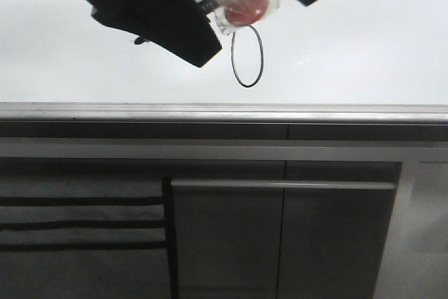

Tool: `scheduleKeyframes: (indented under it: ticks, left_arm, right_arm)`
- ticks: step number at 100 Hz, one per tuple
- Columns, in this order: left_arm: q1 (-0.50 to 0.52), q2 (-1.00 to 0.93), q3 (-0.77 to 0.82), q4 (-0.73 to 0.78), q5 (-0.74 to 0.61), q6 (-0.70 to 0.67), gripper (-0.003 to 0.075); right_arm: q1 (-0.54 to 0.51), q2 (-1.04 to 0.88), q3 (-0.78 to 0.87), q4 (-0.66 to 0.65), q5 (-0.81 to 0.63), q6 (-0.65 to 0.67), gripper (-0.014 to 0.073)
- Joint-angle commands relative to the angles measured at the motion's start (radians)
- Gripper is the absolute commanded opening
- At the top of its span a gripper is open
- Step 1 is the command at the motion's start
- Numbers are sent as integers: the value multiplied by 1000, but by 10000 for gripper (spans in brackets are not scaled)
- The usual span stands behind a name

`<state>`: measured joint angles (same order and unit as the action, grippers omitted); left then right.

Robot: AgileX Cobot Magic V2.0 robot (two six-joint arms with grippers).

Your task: Write number 0 on whiteboard

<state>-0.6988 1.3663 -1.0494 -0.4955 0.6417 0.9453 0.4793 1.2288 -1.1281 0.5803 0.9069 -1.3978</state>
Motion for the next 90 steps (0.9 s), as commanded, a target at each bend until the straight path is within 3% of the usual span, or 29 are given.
scheduleKeyframes:
  ticks: [1,23,39,65,77,90]
  left_arm:
    - [57,-27,-22,-36,-113,-26,41]
    - [219,-8,59,-197,-445,-26,41]
    - [312,63,79,-361,-621,-26,41]
    - [373,168,59,-457,-676,-26,57]
    - [373,178,48,-457,-654,-26,151]
    - [373,178,48,-457,-654,-26,314]
  right_arm:
    - [-58,-68,-23,20,-24,25,268]
    - [-269,-152,-23,25,15,111,268]
    - [-310,-156,-21,25,77,118,268]
    - [-310,-156,-17,39,99,118,268]
    - [-310,-156,-17,42,102,118,268]
    - [-310,-156,-17,42,102,118,268]
